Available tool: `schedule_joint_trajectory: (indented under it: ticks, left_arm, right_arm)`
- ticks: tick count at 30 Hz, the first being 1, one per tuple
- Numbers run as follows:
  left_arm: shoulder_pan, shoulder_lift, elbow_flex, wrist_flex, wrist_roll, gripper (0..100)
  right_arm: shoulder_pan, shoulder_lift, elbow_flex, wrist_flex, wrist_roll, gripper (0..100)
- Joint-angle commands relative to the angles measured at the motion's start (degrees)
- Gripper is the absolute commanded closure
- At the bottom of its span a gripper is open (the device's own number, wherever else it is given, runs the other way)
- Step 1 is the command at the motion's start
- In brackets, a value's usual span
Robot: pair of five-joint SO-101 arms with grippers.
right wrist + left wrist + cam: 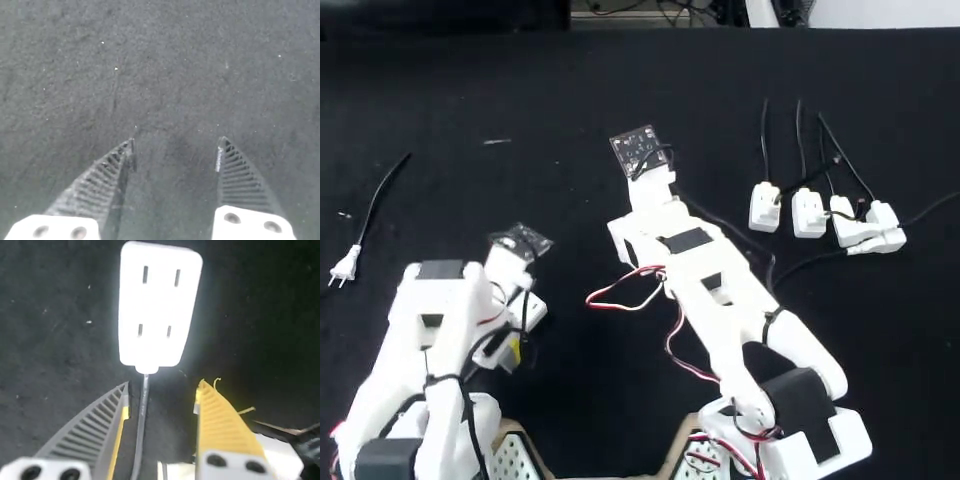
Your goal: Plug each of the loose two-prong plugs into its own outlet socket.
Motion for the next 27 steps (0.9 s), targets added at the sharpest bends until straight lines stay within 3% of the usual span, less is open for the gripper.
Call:
schedule_joint_trajectory:
  ticks: [1,8,15,19,25,27]
  left_arm:
    - [-3.91,-1.93,0.84,-4.92,-3.16,79]
    - [-16.13,-2.2,0.04,-11.25,-11.16,79]
    - [-25.54,-1.93,0.4,-23.82,-14.59,79]
    - [-27.65,-2.2,0.31,-29.45,-14.15,79]
    - [-27.56,-2.37,-0.75,-28.22,-13.8,79]
    - [-27.47,-2.37,-1.36,-28.22,-10.64,79]
  right_arm:
    - [1.05,-2.95,-0.22,-1.41,-0.18,75.4]
    - [1.05,-2.95,-0.22,-1.41,-0.18,75.4]
    - [0.97,-2.95,-0.22,-1.41,-0.18,75.4]
    - [0.97,-2.95,-0.22,-1.41,-0.18,75.4]
    - [0.97,-2.95,-0.22,-1.41,-0.18,75.4]
    - [0.97,-2.95,-0.22,-1.41,-0.18,75.4]
